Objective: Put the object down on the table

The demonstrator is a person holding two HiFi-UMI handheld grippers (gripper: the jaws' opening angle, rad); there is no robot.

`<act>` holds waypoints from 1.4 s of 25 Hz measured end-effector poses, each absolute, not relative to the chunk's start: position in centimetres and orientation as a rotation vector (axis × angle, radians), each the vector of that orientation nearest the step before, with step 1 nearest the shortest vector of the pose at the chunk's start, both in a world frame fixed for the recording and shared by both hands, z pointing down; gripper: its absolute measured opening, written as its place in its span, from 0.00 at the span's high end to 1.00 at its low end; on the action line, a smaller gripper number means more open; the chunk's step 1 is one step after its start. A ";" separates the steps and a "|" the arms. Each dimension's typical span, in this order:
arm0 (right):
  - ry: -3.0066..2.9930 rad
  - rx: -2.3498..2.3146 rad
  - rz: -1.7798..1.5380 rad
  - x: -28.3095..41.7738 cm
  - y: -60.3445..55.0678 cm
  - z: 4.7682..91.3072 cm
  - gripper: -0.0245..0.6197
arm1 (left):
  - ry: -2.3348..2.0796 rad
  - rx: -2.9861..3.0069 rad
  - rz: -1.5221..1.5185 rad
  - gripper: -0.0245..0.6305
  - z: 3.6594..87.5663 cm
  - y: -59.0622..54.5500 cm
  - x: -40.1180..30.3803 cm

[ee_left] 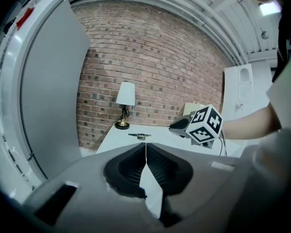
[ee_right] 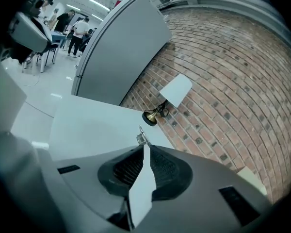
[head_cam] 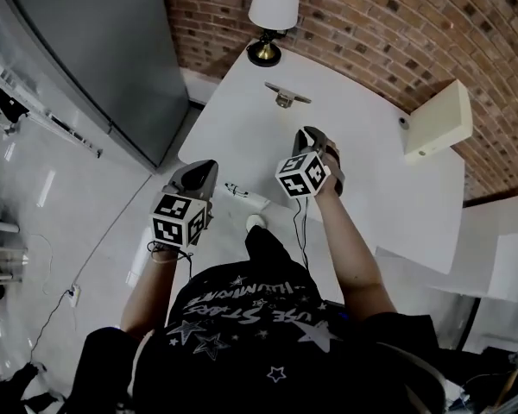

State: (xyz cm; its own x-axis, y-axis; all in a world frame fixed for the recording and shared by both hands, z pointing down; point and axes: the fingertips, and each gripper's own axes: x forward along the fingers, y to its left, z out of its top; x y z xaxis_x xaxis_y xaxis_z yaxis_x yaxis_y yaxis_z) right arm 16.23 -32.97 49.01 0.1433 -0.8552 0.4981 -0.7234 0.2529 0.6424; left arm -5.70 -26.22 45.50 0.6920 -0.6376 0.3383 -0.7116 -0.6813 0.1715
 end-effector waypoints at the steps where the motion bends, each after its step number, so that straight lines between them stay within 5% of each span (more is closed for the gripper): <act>1: -1.601 1.517 -0.173 16.0 -31.5 48.7 0.89 | -1.053 2.628 0.365 0.93 45.4 -25.2 -6.0; 15: -1.534 1.835 0.074 15.4 -12.2 48.2 0.95 | -0.775 2.668 0.400 0.93 48.3 -12.5 -7.3; 35: -1.607 2.053 0.314 23.2 0.9 46.9 0.96 | -0.711 2.760 0.455 0.93 46.5 -4.8 1.3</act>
State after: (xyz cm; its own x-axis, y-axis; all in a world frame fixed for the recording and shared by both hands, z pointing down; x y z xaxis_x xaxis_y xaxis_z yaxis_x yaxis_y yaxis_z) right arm 23.20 0.87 46.88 0.2727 -0.8358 0.4765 -0.9537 -0.1695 0.2486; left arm 1.28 -4.83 46.52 0.8318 -0.4239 0.3585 -0.5034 -0.8482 0.1650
